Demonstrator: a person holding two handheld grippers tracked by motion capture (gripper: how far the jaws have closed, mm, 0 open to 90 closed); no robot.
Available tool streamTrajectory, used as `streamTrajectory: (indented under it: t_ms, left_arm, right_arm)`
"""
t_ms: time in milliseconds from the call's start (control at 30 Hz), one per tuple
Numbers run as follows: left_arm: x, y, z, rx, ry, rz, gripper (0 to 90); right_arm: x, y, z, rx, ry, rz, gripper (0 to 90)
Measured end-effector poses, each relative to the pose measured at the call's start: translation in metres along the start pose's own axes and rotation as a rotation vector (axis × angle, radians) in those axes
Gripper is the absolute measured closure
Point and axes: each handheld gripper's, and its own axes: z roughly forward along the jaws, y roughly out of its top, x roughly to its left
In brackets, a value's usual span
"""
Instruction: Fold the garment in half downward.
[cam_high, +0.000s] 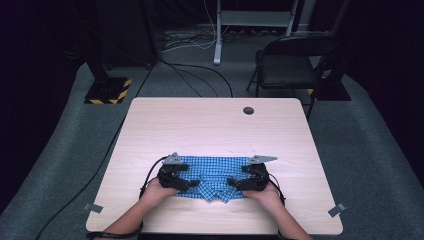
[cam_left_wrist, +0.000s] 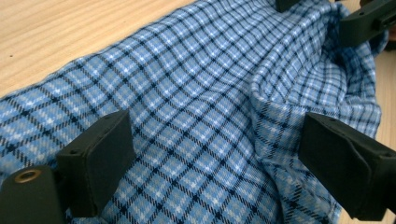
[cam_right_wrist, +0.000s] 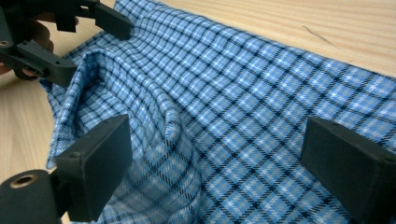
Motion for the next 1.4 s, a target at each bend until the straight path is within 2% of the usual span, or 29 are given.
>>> streamTrajectory:
  t_ms: [100,233,300,400,467,733,867,1033,1233,1400]
  left_arm:
    - [-0.001,0.001,0.001,0.013,-0.005,0.019,5.8]
    - [-0.003,0.001,0.001,0.019,0.006,0.029,6.0]
    - [-0.003,0.001,0.001,0.014,0.006,0.008,6.3]
    - [-0.003,0.006,0.001,0.03,0.007,-0.014,6.8]
    - [-0.003,0.01,-0.001,0.035,0.0,-0.03,8.6]
    - [-0.006,0.023,-0.005,-0.005,0.002,-0.022,10.1]
    - [-0.009,0.025,-0.005,-0.015,0.01,-0.015,10.4]
    - [-0.008,0.025,-0.007,-0.023,0.016,-0.012,11.1]
    - [-0.002,0.019,-0.007,-0.014,0.038,-0.032,11.4]
    - [0.001,0.014,-0.006,-0.006,0.042,-0.05,12.0]
  right_arm:
    - [0.002,0.0,0.001,0.008,-0.008,-0.013,6.2]
    - [0.003,0.001,0.001,0.015,-0.019,-0.024,6.5]
    - [0.004,0.001,0.001,0.019,-0.035,-0.03,8.8]
    - [0.005,0.004,-0.001,0.032,-0.033,0.012,10.4]
    - [0.008,0.008,-0.002,0.048,-0.032,0.018,11.6]
    - [0.033,0.027,-0.007,-0.018,-0.082,-0.1,14.7]
    - [0.035,0.035,0.006,0.026,-0.126,-0.114,15.9]
    - [0.032,0.035,0.024,0.1,-0.194,-0.145,19.0]
    - [0.027,0.03,0.028,0.134,-0.207,-0.113,20.6]
    - [0.027,0.027,0.028,0.131,-0.22,-0.126,21.3]
